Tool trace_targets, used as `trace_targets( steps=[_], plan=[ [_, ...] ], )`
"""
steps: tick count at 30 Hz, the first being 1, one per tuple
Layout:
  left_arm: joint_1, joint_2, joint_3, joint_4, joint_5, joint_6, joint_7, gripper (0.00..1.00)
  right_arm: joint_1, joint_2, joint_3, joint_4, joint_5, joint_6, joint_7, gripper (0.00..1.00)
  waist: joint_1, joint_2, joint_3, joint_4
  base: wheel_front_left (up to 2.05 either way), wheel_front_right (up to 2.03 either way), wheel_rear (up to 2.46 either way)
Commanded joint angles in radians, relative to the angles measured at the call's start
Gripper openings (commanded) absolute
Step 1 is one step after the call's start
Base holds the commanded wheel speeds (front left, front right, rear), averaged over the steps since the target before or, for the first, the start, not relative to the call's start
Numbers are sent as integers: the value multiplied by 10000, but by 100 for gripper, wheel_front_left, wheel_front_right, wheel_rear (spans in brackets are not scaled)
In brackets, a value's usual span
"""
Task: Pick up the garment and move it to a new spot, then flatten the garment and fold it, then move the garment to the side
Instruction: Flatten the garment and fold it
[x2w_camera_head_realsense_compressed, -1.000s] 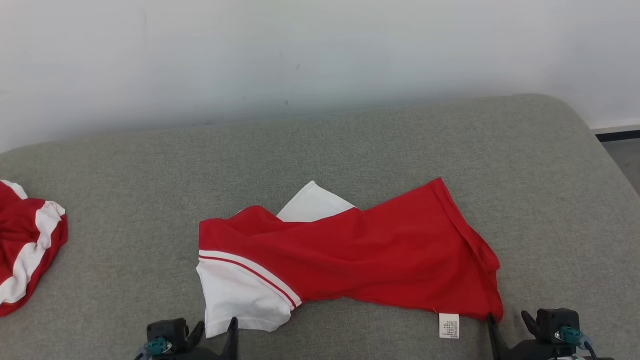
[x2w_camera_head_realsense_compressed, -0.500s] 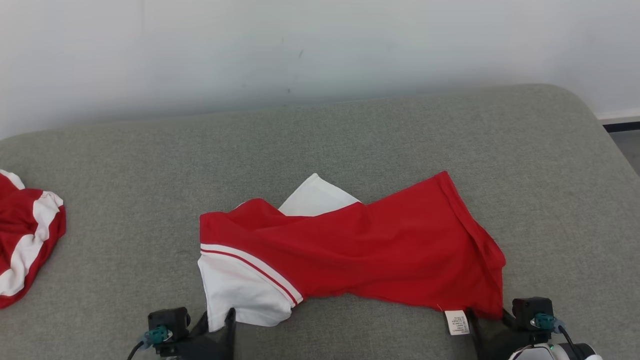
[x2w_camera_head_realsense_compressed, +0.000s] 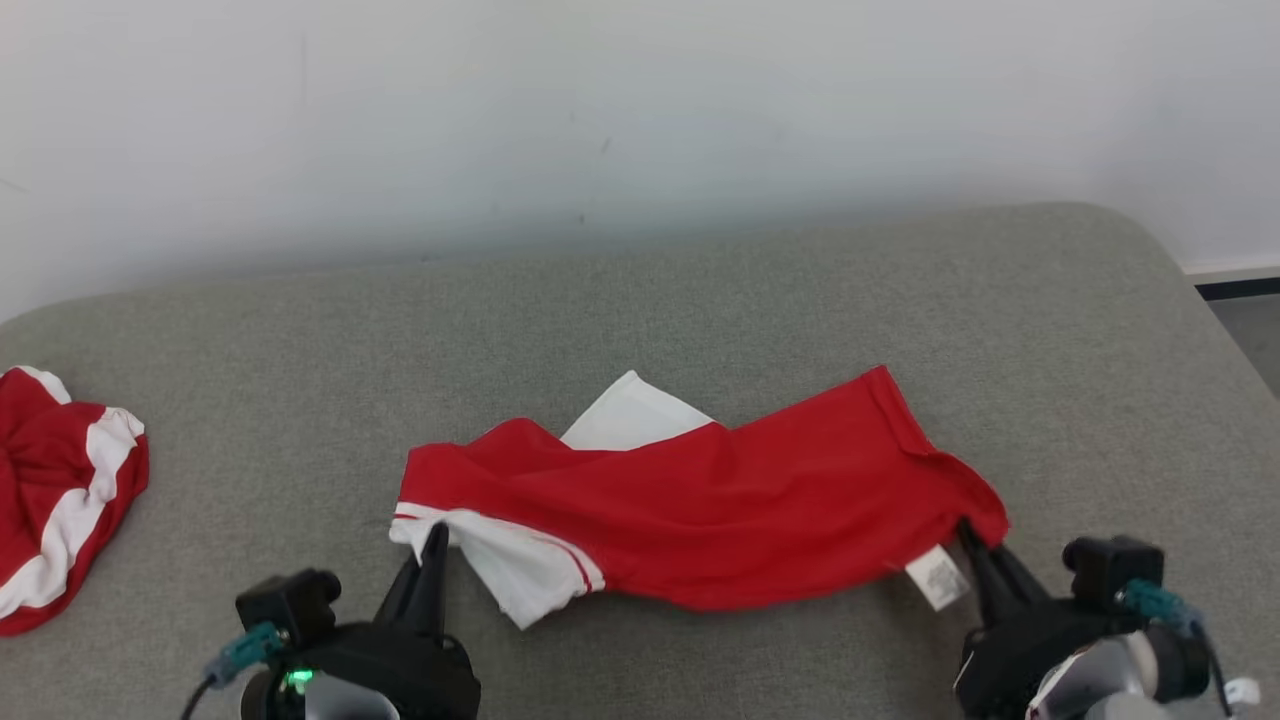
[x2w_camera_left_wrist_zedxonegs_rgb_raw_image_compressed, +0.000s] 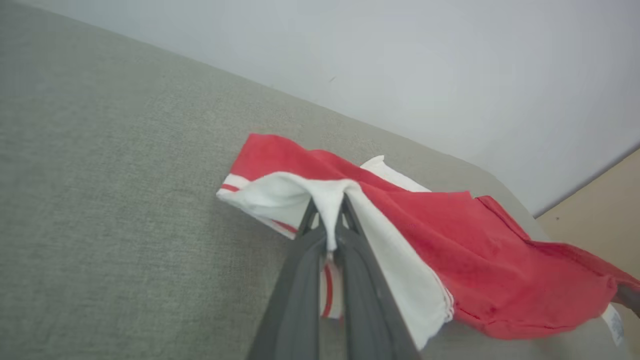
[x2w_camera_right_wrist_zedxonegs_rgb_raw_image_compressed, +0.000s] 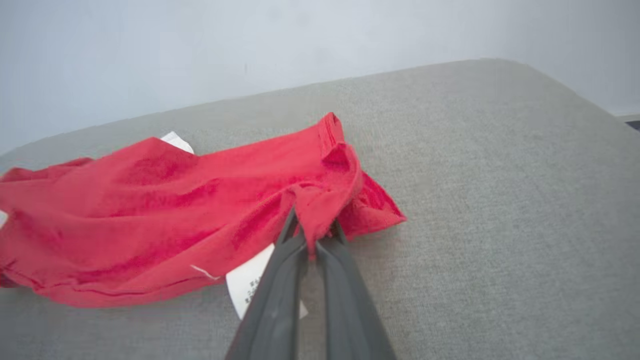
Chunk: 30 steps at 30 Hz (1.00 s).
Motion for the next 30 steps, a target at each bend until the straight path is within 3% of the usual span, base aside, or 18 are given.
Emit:
trace_targets(
  steps=[1,9,15,23,30],
  plan=[
    [-101,59,57,-381,-175,-68,142,0,57,-212,66,-450,190,-25,175,0,0,-1,-131,-62,0,0,0],
    [-1158,441,199,-2452,-1103,-237,1574,0,-736,-915,89,-2958,943,-24,1126,0,0,-1,-171,-119,0,0,0],
    [-3040,1366,233,-3265,-1330,-290,3108,0,-2395,-1633,587,-3956,1470,-24,2204,0,0,-1,56,-296,0,0,0],
    [-5883,1897,606,-3156,-1516,-86,3987,0,-5023,-2201,1261,-3204,1788,-24,2845,0,0,-1,1161,-456,0,0,0],
    [-8701,2273,467,-2924,-755,-89,3728,0,-7769,-2172,1538,-1738,1703,-24,2607,0,0,-1,3508,-598,0,0,0]
  ],
)
